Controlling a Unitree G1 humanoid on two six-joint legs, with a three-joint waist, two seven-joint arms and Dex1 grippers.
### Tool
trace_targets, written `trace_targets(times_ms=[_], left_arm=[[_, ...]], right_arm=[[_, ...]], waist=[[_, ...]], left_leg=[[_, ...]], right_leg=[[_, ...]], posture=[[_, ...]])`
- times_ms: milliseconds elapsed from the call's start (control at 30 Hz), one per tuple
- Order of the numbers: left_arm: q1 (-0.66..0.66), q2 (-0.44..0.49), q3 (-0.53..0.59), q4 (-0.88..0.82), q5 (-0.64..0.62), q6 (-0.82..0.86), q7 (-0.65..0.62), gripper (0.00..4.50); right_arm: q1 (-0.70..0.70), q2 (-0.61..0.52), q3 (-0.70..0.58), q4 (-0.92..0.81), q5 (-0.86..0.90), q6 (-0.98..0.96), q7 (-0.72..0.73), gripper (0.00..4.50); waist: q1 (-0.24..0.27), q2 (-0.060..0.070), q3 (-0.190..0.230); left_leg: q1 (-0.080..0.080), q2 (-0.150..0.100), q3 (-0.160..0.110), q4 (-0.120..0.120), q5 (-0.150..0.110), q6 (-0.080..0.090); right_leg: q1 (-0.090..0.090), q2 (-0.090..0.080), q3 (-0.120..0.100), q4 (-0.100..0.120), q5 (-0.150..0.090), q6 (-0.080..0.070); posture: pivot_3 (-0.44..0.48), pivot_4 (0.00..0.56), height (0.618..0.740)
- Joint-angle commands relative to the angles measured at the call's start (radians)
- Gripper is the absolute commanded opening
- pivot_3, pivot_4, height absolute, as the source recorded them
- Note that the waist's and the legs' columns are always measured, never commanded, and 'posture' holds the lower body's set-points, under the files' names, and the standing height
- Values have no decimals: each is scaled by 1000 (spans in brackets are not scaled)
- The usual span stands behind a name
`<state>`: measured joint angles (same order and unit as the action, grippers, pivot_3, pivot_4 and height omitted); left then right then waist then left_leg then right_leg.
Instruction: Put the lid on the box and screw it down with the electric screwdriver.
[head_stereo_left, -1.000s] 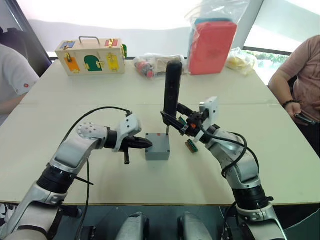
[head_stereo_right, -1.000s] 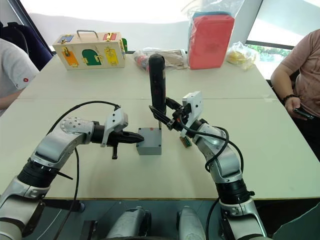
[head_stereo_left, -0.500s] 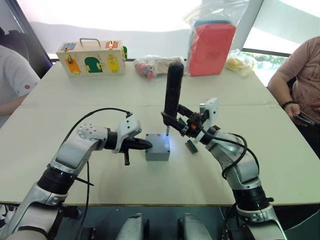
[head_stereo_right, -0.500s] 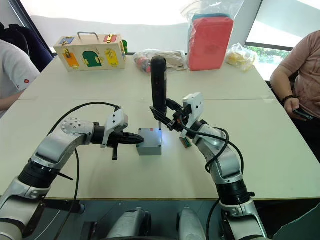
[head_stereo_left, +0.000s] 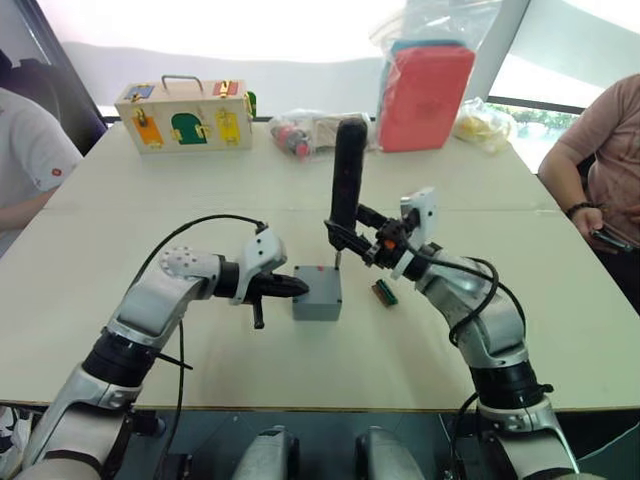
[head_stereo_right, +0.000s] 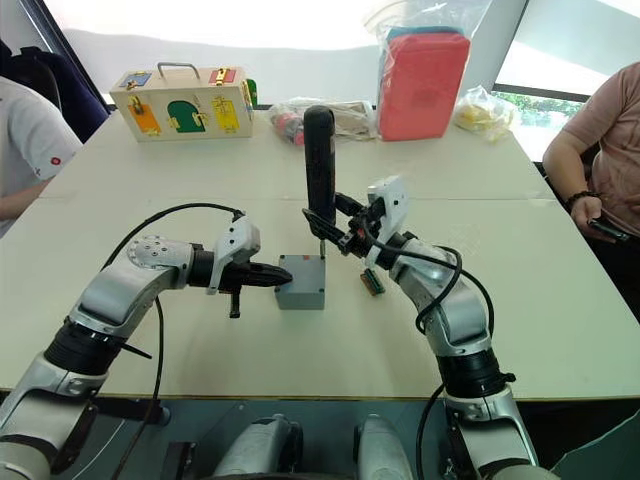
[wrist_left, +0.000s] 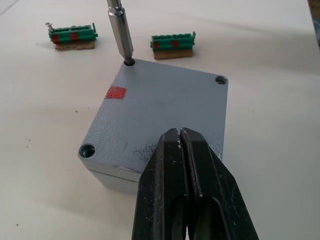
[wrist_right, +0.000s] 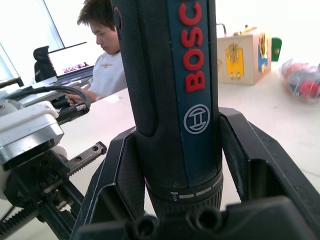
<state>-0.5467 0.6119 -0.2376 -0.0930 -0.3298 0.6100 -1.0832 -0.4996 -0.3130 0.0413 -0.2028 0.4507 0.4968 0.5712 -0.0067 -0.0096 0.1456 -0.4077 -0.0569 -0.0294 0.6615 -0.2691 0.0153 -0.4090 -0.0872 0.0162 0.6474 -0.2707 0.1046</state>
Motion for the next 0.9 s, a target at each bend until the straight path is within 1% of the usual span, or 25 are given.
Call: trace_targets(times_ms=[33, 133, 200, 267, 300, 333, 367, 400, 467, 533, 633, 767, 900], left_arm=[[-22, -12, 98, -1, -79, 38, 7, 0], [-43, -43, 182, -14, -165, 72, 29, 0], [-56, -56, 208, -26, -192, 95, 51, 0], [-52, -23, 194, -76, -189, 108, 35, 0], [-47, -4, 183, -102, -184, 109, 25, 0], [-43, 9, 175, -119, -181, 110, 20, 0], [-39, 20, 169, -134, -181, 111, 16, 0], [-29, 44, 154, -169, -180, 109, -1, 0], [-14, 83, 127, -225, -177, 102, -30, 0], [-4, 112, 102, -268, -175, 92, -54, 0], [5, 140, 62, -307, -160, 66, -81, 0], [4, 119, 24, -314, -129, 35, -55, 0], [24, 125, 17, -324, -126, 33, -53, 0]], right_arm=[[-155, -43, -144, -88, 184, 180, -43, 1822], [-286, -61, -268, -50, 368, 365, -125, 1822], [-342, -80, -330, -7, 433, 455, -177, 1822], [-405, -212, -339, 93, 403, 635, -202, 1822], [-427, -282, -327, 139, 393, 730, -201, 1822], [-440, -327, -317, 168, 390, 791, -199, 1822], [-450, -372, -294, 192, 390, 855, -186, 1822], [-445, -458, -245, 230, 389, 955, -149, 1822], [-426, -583, -165, 277, 380, 1068, -83, 1822], [-397, -658, -103, 290, 376, 1084, -17, 1822], [-371, -728, -10, 305, 368, 1098, 70, 1822], [-392, -742, 106, 447, 297, 1102, 113, 1822], [-395, -735, 182, 501, 245, 1087, 155, 1822]], waist=[[-1, 1, 3], [-5, 3, 9], [-5, 3, 9], [-5, 3, 9], [-4, 3, 10], [-2, 2, 10], [0, 2, 10], [0, 2, 10], [-2, 4, 11], [-4, 5, 13], [-14, 10, 16], [-11, 11, 16], [-5, 11, 16]], left_leg=[[-2, 0, 0, 0, 0, 0], [-6, 0, 0, 0, 1, -1], [-12, 0, 0, 0, 2, -3], [-14, 0, 0, 1, 5, -9], [-15, 0, 0, 1, 5, -8], [-15, 0, 1, 1, 4, -7], [-15, 0, 1, 1, 3, -5], [-15, 0, 1, 2, 1, -1], [-17, -1, 2, 2, 0, 0], [-18, -1, 2, 1, 0, 1], [-19, -1, 4, 1, 0, 1], [-17, 1, 6, 2, 0, 1], [-18, 1, 6, 3, 0, 1]], right_leg=[[-2, 0, 0, 0, 0, 0], [-7, 0, 0, 1, 0, 0], [-14, 0, 0, 3, 0, 0], [-16, 0, 0, 3, 0, 0], [-16, 0, 0, 3, 0, 0], [-15, -1, 0, 2, 0, 0], [-15, -1, 0, 2, 0, 0], [-13, -2, -1, 0, 0, 0], [-16, -3, 0, 0, 0, 0], [-17, -3, 0, -1, 0, 0], [-18, -3, 2, -1, 0, 0], [-18, -1, 2, 0, 0, 0], [-18, -1, 2, 0, 0, 0]], posture=[[0, 150, 738], [0, 150, 738], [0, 150, 738], [0, 150, 738], [0, 150, 738], [0, 150, 738], [0, 150, 738], [0, 150, 738], [0, 150, 738], [0, 150, 738], [0, 150, 738], [0, 150, 738], [0, 150, 738]])
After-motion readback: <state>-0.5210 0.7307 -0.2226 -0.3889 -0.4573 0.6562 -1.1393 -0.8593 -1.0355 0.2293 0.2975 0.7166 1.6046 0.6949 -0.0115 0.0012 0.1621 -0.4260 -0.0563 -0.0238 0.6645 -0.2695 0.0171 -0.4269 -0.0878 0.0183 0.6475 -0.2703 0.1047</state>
